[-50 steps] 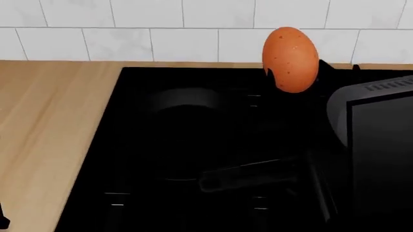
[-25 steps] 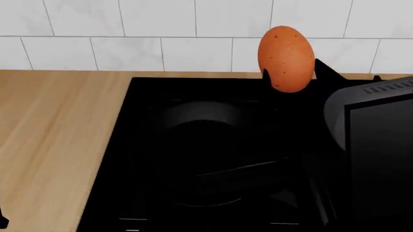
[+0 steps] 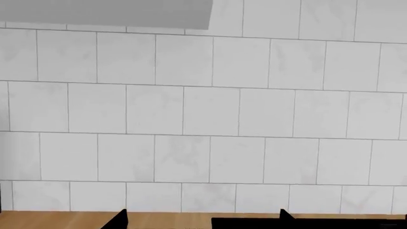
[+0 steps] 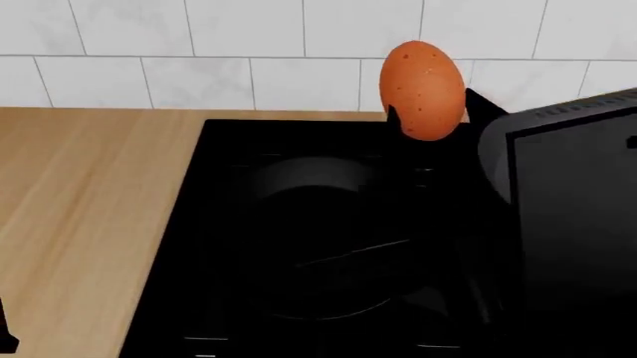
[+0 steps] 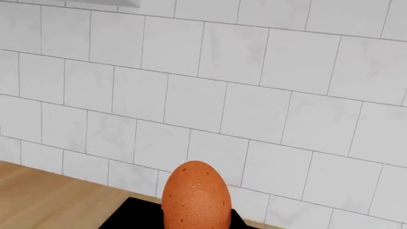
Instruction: Pick the egg from the plate and place it in the pan.
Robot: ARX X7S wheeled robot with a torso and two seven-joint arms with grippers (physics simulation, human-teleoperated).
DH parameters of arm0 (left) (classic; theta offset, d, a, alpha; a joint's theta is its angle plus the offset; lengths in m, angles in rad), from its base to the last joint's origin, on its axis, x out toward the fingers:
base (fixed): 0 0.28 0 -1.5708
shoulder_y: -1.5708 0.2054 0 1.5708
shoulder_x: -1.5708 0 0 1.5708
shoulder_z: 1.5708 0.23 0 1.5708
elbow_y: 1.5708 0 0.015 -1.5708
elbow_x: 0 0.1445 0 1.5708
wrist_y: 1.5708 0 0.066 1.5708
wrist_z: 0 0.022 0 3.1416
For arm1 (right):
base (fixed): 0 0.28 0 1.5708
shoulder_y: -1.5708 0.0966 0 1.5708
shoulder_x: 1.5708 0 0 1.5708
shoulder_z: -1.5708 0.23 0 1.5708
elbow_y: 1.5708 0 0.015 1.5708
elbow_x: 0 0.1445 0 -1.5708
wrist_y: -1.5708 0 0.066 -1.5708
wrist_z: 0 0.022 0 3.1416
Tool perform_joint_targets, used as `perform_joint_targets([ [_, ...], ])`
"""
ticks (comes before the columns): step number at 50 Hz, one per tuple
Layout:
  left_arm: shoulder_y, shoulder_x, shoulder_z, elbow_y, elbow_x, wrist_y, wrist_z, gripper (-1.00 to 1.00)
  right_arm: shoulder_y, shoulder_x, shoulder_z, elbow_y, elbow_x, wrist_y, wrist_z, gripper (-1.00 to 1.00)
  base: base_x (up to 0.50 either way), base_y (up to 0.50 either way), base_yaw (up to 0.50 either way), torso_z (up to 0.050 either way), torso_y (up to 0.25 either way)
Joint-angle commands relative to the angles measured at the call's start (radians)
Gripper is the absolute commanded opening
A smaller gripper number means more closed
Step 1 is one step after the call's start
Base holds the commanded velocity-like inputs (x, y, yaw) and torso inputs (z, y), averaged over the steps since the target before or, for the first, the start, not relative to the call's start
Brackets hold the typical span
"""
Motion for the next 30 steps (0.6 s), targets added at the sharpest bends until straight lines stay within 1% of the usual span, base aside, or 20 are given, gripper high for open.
perform_joint_targets([
  [1, -0.001, 0.021, 0.023, 0.000, 0.012, -0.004, 0.000, 1.00, 0.113, -0.074, 0.027, 0.126, 0.161, 0.121, -0.118, -1.00, 0.00, 0.00, 0.00, 0.000, 0.000],
  [4, 0.006, 0.033, 0.009, 0.000, 0.007, -0.019, 0.000, 1.00, 0.165, -0.128, 0.022, 0.212, 0.218, 0.202, -0.176, -1.00, 0.00, 0.00, 0.00, 0.000, 0.000],
  [9, 0.007, 0.033, 0.015, 0.000, 0.010, -0.017, 0.000, 1.00, 0.185, -0.164, 0.024, 0.318, 0.300, 0.248, -0.290, -1.00, 0.00, 0.00, 0.00, 0.000, 0.000],
  [10, 0.006, 0.033, 0.016, 0.000, 0.011, -0.016, 0.000, 1.00, 0.185, -0.164, 0.024, 0.318, 0.300, 0.248, -0.290, -1.00, 0.00, 0.00, 0.00, 0.000, 0.000],
  [12, 0.011, 0.039, 0.007, 0.000, 0.007, -0.025, 0.000, 1.00, 0.213, -0.192, 0.015, 0.389, 0.338, 0.307, -0.337, -1.00, 0.00, 0.00, 0.00, 0.000, 0.000],
  [15, 0.015, 0.044, -0.002, 0.000, 0.002, -0.033, 0.000, 1.00, 0.216, -0.206, 0.026, 0.452, 0.397, 0.313, -0.397, -1.00, 0.00, 0.00, 0.00, 0.000, 0.000],
  [16, 0.016, 0.045, -0.001, 0.000, 0.000, -0.032, 0.000, 1.00, 0.234, -0.224, 0.022, 0.480, 0.406, 0.344, -0.409, -1.00, 0.00, 0.00, 0.00, 0.000, 0.000],
  [23, 0.021, 0.046, -0.006, 0.000, -0.002, -0.033, 0.000, 1.00, 0.309, -0.329, -0.024, 0.656, 0.428, 0.519, -0.483, -1.00, 0.00, 0.00, 0.00, 0.000, 0.000],
  [26, 0.021, 0.045, -0.005, 0.000, -0.001, -0.031, 0.000, 1.00, 0.339, -0.381, -0.048, 0.749, 0.435, 0.608, -0.542, -1.00, 0.00, 0.00, 0.00, 0.000, 0.000],
  [30, 0.021, 0.056, -0.001, 0.000, 0.005, -0.040, 0.000, 1.00, 0.356, -0.416, -0.059, 0.829, 0.436, 0.665, -0.599, -1.00, 0.00, 0.00, 0.00, 0.000, 0.000],
])
